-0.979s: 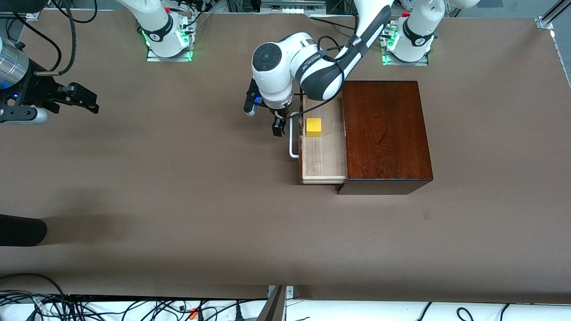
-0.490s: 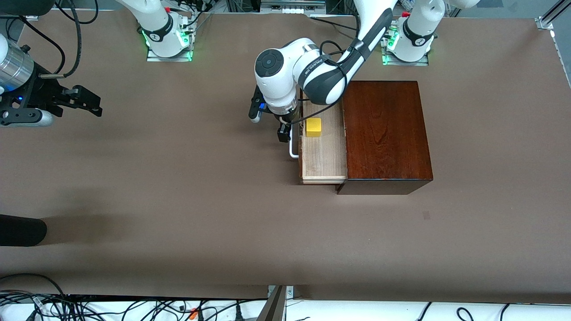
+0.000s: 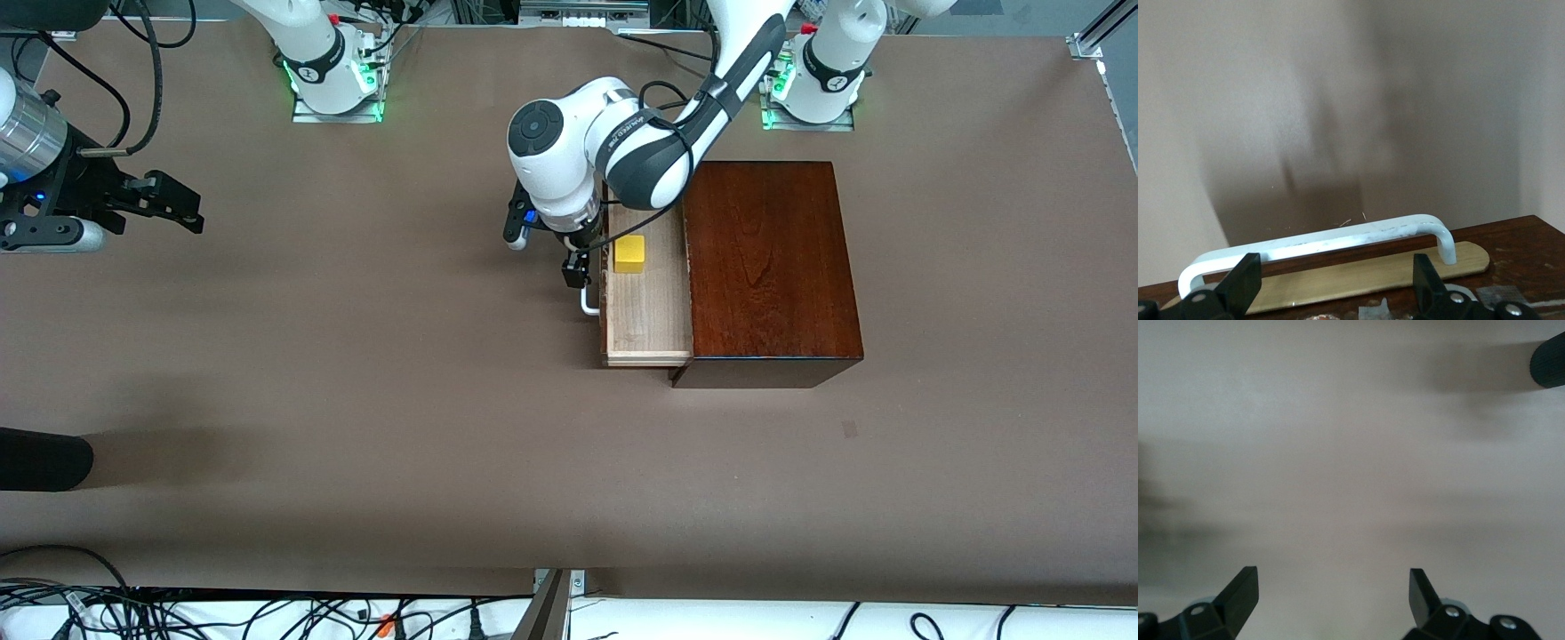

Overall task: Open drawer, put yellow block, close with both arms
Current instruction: 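Push the drawer into the box with the left gripper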

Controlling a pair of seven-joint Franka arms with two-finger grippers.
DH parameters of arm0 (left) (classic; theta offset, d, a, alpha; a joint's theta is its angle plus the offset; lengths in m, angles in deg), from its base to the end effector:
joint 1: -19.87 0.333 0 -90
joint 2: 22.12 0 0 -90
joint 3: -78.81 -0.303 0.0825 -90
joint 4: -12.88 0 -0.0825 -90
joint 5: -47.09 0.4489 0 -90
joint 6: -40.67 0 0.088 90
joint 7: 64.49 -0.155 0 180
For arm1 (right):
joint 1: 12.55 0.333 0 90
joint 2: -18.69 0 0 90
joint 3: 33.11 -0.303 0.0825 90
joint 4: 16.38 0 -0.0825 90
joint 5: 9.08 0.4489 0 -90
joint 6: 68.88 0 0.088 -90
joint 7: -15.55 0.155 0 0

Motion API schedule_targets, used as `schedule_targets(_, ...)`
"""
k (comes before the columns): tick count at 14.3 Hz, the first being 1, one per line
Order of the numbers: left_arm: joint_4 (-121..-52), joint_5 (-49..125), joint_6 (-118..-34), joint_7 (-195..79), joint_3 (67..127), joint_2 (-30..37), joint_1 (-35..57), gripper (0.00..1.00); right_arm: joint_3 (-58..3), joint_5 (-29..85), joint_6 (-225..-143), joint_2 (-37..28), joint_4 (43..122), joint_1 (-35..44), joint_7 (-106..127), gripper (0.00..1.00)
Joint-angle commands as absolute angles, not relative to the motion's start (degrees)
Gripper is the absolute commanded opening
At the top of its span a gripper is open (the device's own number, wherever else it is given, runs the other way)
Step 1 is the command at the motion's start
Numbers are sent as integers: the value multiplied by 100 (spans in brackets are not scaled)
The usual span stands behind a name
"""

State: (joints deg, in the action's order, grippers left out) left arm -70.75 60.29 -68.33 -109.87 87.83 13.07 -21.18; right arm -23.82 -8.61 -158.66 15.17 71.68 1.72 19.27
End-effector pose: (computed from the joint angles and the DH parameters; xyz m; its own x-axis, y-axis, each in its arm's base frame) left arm 0.5022 -0.5404 0.2263 -0.1669 -0.9664 -0.1955 -0.9860 0.1625 0.0388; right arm 0.6322 0.0586 0.5433 0.9993 0.0220 -0.0304 0.0221 -0.9997 0.0037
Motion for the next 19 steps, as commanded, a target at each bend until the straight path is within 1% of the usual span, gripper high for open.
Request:
schedule_targets(1,-7052,6291,-6533,-11054,8777,1189,-1846,100,-2396,-733,-15870,1500,7098,169,1959,100)
schedule_targets(6,-7105,6554,-6304,-11116,8777,1171,-1652,100,-2388,-733,-15870,1491,7098,160,1959,100)
schedule_targets(11,-7263,6643,-6251,-11308,8786,961,-1318,100,-2388,-733,-15879,1491,7098,143,1959,100)
schedule_targets(19,-7588,6695,-6278,-11406,8786,925,-1107,100,-2388,-733,-15879,1491,7098,143,1968,100)
